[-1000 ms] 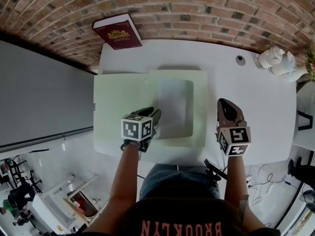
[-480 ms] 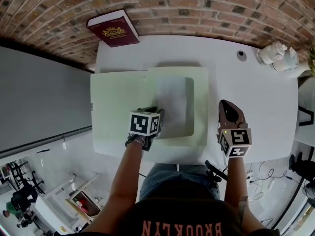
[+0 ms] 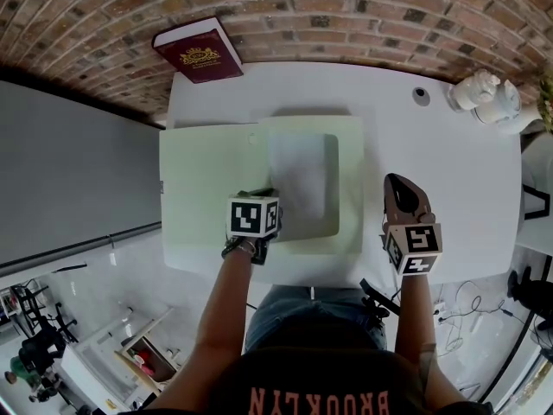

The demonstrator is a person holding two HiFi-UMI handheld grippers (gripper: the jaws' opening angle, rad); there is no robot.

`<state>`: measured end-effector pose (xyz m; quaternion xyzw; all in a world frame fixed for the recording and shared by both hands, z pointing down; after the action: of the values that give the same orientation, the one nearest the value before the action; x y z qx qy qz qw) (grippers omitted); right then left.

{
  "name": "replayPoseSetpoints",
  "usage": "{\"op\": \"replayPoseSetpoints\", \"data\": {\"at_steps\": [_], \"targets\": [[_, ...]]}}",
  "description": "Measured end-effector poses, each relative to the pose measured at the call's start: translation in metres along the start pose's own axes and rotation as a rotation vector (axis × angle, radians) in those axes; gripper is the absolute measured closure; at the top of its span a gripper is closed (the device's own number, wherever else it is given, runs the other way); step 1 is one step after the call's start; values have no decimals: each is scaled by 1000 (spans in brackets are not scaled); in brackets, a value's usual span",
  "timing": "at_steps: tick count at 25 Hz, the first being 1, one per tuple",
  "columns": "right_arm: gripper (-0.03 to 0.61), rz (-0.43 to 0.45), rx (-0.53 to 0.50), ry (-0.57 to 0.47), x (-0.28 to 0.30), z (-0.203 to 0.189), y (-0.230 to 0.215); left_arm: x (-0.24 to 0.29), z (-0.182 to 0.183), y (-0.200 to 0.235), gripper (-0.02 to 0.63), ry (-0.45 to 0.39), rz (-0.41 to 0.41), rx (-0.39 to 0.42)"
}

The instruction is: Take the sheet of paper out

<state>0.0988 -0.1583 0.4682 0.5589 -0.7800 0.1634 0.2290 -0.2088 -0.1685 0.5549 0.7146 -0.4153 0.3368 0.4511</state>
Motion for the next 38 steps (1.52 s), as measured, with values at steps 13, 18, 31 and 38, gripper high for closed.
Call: {"op": "replayPoseSetpoints", "data": {"at_steps": [13, 18, 31, 38], "targets": [[577, 6, -17, 1, -12, 7, 21, -41, -12, 41, 611, -164, -270, -201], [577, -20, -28, -41, -18, 20, 39, -64, -13, 57, 611, -217, -342, -220], [577, -34, -50, -123, -38, 34, 91, -125, -20, 84, 611, -355, -424, -176], [577, -11, -74, -185, -50, 51, 101, -153, -32, 102, 611, -414, -350, -178]]}}
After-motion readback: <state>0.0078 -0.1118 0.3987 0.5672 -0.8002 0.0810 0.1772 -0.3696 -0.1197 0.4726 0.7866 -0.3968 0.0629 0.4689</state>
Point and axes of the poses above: the fingertips, and each gripper's own axes: x forward along the fingers, y to its left, z out of its top, the point moved 9 cm from there along -x, backward along the fingers, and after that the axes turned 4 degrees about -z, right-handed, at the moved point
